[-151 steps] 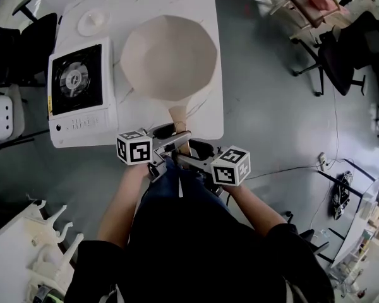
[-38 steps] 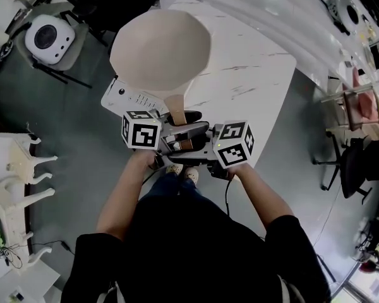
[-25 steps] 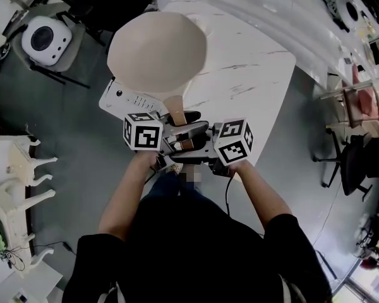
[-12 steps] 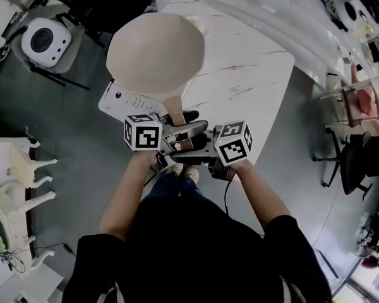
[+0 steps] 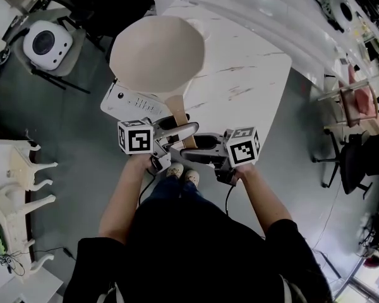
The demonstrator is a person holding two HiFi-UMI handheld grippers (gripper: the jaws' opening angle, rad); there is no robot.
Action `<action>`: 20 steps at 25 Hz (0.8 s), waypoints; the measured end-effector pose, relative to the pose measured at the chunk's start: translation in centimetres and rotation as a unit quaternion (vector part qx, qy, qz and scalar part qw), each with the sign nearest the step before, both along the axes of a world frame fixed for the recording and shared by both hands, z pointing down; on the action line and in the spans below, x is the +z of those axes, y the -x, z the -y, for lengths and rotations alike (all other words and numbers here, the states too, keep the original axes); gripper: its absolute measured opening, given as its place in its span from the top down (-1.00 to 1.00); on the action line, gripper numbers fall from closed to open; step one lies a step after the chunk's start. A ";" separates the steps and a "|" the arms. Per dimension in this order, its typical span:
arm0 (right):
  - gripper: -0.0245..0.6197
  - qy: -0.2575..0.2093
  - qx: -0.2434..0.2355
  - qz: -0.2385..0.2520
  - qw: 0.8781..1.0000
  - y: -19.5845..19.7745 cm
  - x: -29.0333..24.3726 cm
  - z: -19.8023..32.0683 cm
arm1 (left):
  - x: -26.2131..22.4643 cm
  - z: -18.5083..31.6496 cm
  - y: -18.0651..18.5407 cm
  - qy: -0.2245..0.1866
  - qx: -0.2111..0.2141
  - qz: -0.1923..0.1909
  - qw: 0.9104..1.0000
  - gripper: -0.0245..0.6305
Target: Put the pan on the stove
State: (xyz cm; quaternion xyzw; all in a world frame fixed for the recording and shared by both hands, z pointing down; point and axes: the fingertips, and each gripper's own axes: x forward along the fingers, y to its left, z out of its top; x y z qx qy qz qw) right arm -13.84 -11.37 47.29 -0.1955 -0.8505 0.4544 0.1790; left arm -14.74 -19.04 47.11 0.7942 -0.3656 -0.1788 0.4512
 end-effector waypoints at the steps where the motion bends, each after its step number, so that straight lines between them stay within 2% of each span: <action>1: 0.18 -0.003 0.004 -0.001 1.000 -0.1 0.0 0.0 | 0.0 -0.3 0.2 0.000 -0.003 0.001 1.000 -0.01; 7: 0.18 -0.021 0.031 -0.002 0.999 -1.3 -0.6 0.1 | -0.6 -1.9 1.3 -0.007 -0.019 0.004 1.000 -0.01; 12: 0.19 -0.044 0.088 -0.008 0.995 -2.8 -1.4 1.0 | -1.4 -3.7 2.6 -0.014 -0.041 0.022 0.999 0.05; 17: 0.21 -0.115 0.183 -0.012 0.976 -4.1 -2.6 3.0 | -2.1 -5.8 4.6 -0.022 -0.078 0.084 0.993 0.36; 20: 0.59 -0.168 0.230 -0.006 0.958 -4.6 -4.5 3.7 | -3.7 -6.4 5.3 -0.048 -0.099 0.151 0.982 0.58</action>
